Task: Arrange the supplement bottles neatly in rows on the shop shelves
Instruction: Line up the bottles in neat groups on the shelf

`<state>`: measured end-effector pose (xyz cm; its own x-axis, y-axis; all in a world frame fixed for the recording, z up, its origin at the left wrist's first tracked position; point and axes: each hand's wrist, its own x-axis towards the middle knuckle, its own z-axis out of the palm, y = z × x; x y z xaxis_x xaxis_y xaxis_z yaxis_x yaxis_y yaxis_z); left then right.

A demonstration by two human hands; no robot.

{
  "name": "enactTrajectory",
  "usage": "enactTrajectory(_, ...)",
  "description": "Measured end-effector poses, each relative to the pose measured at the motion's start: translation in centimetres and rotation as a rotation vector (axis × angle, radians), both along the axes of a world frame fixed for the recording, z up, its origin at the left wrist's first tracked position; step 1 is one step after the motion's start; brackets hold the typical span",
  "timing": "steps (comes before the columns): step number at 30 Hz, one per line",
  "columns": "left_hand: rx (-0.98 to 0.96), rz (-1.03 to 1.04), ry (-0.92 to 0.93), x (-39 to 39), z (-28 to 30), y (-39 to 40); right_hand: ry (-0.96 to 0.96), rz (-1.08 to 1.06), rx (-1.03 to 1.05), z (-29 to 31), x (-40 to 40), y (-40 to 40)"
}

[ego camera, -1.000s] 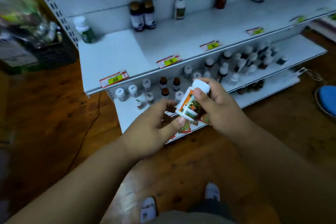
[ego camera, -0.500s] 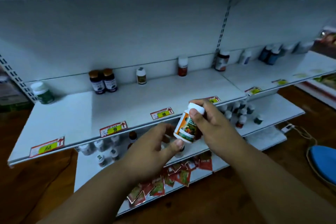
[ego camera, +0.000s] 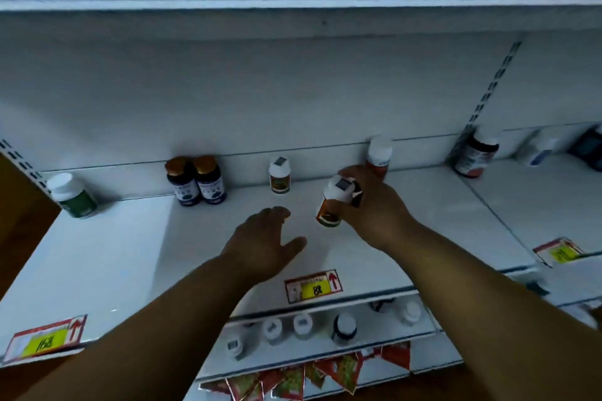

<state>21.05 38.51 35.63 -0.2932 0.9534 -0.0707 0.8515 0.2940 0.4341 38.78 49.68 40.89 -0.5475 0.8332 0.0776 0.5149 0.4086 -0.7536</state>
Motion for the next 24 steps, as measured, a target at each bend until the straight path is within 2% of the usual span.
enactTrajectory(4,-0.101,0.167,0.169,-1.9,-1.5,3.6,-0.036,0.086,0.025,-3.1,-3.6,4.6)
enactTrajectory(9,-0.14,0.317,0.196,-2.3,-3.6,6.8,-0.138,0.158,0.132,-6.4,-7.3,8.7)
enactTrajectory(13,-0.137,0.345,0.194,-2.9,-4.9,7.7,-0.139,0.187,0.177,-7.4,-9.6,10.2)
enactTrajectory(18,-0.154,0.313,0.203,-3.6,-5.9,8.1,-0.101,0.113,0.196,-7.9,-11.1,10.6)
enactTrajectory(24,-0.182,0.27,0.21,-4.0,-5.8,8.2,-0.168,0.047,0.186,-7.2,-11.6,9.9)
